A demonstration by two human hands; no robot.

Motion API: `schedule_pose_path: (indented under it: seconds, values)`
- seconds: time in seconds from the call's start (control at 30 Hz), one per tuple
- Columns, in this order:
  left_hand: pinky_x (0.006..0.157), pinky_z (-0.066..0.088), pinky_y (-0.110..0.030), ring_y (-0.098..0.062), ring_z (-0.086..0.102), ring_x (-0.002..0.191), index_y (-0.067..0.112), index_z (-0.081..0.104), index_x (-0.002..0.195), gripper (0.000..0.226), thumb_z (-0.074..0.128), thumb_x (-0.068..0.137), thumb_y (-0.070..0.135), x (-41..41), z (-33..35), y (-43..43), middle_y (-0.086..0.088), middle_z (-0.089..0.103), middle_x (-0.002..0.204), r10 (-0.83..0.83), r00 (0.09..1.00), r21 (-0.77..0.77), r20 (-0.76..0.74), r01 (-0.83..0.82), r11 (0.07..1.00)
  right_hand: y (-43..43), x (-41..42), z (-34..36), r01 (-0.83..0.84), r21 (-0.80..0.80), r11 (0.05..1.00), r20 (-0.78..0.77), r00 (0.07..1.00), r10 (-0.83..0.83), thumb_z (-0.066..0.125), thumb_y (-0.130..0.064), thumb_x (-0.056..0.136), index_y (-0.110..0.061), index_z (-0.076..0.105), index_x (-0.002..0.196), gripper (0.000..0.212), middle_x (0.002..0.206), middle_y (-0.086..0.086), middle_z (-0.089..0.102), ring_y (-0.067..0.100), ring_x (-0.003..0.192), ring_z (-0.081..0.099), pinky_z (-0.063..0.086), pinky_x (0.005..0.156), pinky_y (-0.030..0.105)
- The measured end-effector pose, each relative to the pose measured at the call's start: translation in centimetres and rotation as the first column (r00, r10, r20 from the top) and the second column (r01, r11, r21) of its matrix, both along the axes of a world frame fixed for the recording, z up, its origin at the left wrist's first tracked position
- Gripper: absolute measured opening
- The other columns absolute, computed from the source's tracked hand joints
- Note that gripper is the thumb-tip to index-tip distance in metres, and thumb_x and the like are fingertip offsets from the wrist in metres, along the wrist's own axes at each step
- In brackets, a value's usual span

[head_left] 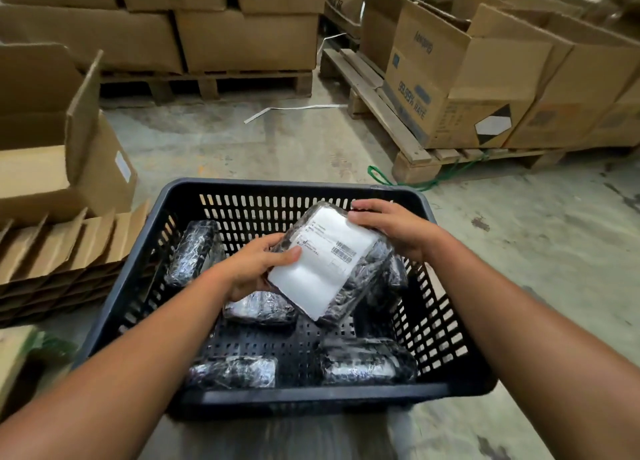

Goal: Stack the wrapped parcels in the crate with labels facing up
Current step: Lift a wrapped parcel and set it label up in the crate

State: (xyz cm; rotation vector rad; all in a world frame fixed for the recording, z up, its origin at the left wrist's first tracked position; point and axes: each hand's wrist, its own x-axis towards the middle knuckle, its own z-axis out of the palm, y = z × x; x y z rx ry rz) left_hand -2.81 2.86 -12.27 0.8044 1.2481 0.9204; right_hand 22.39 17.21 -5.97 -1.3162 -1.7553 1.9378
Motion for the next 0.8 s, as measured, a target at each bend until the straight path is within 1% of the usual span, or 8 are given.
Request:
schedule_pose_path:
  seconds: [0.1,0.2,0.3,0.4,0.53,0.67,0.73,0.8]
  values:
    - [0.070,0.061,-0.047,-0.026,0.076,0.090,0.021,0.058,0.124,0.053,0.077,0.076,0.035,0.0,-1.1,-1.2,-0.003,0.078,0.105,0.145,0.987,-0.047,0.074,-0.142,0.989,0.1,0.4,-0.2,0.001,-0.013,1.000,0.003,1.000,-0.001,0.093,-0.039,0.066,-0.035,0.059,0.137,0.079,0.131,0.013,0.066,0.044,0.111,0.069,0.063,0.079,0.058]
    - [0.072,0.061,-0.051,-0.032,0.074,0.098,0.012,0.057,0.125,0.051,0.071,0.081,0.036,-0.4,-1.7,-1.3,-0.009,0.076,0.112,0.173,0.981,-0.110,0.094,-0.162,0.981,-1.0,-0.2,-2.2,-0.008,-0.037,0.999,-0.008,1.000,0.008,0.092,-0.016,0.072,-0.036,0.049,0.149,0.090,0.131,0.017,0.062,0.044,0.108,0.071,0.064,0.071,0.051]
    - [0.090,0.056,-0.057,-0.034,0.067,0.110,0.012,0.050,0.138,0.066,0.075,0.082,0.037,-0.2,-2.1,-1.1,-0.013,0.066,0.129,0.057,0.988,-0.143,-0.146,-0.078,0.987,-1.9,-0.6,-4.2,0.047,-0.033,0.998,0.015,0.999,-0.047,0.086,-0.003,0.079,-0.039,0.046,0.150,0.089,0.134,0.018,0.059,0.035,0.104,0.072,0.065,0.075,0.046]
    - [0.092,0.057,-0.044,-0.026,0.066,0.113,0.034,0.005,0.159,0.103,0.076,0.085,0.020,1.5,-2.5,-1.2,-0.004,0.052,0.146,-0.125,0.932,-0.154,-0.339,0.076,0.985,-2.0,-0.6,-5.5,-0.001,-0.034,0.999,0.115,0.993,0.005,0.081,-0.005,0.085,-0.044,0.036,0.155,0.092,0.124,0.006,0.062,0.026,0.100,0.071,0.065,0.074,0.040]
    - [0.120,0.028,-0.044,-0.025,0.034,0.144,0.026,-0.020,0.156,0.116,0.074,0.088,0.023,3.0,-3.5,-0.1,-0.001,0.011,0.168,-0.286,0.807,-0.191,-0.516,0.217,0.957,-2.4,-1.6,-6.6,-0.109,0.110,0.988,0.316,0.946,0.069,0.070,-0.003,0.094,-0.041,0.018,0.161,0.093,0.137,0.008,0.058,0.022,0.095,0.070,0.064,0.078,0.039]
    - [0.089,0.049,-0.018,-0.019,0.061,0.112,0.020,-0.033,0.150,0.119,0.071,0.091,0.016,4.1,-4.3,1.4,-0.014,0.043,0.155,-0.271,0.745,-0.154,-0.610,0.224,0.962,-2.8,-3.7,-7.3,-0.130,0.251,0.959,0.474,0.880,-0.005,0.052,0.007,0.090,-0.029,0.002,0.164,0.097,0.140,0.016,0.055,0.030,0.095,0.069,0.062,0.074,0.041]
    - [0.096,0.052,-0.030,-0.025,0.066,0.107,0.020,-0.035,0.149,0.119,0.070,0.092,0.020,5.0,-5.0,2.0,-0.020,0.052,0.146,-0.258,0.682,-0.137,-0.684,0.226,0.964,-2.8,-4.3,-7.8,-0.127,0.292,0.948,0.510,0.859,-0.042,0.051,0.008,0.089,-0.026,-0.003,0.164,0.098,0.123,0.011,0.061,0.025,0.085,0.066,0.057,0.059,0.032]
    - [0.110,0.043,-0.046,-0.035,0.056,0.124,0.019,-0.036,0.148,0.119,0.068,0.092,0.033,5.2,-5.8,2.2,-0.022,0.051,0.146,-0.257,0.594,-0.132,-0.762,0.246,0.960,-2.5,-4.3,-8.4,-0.112,0.327,0.938,0.515,0.854,-0.077,0.051,0.011,0.089,-0.027,-0.003,0.164,0.100,0.114,0.005,0.061,0.019,0.072,0.061,0.049,0.047,0.025]
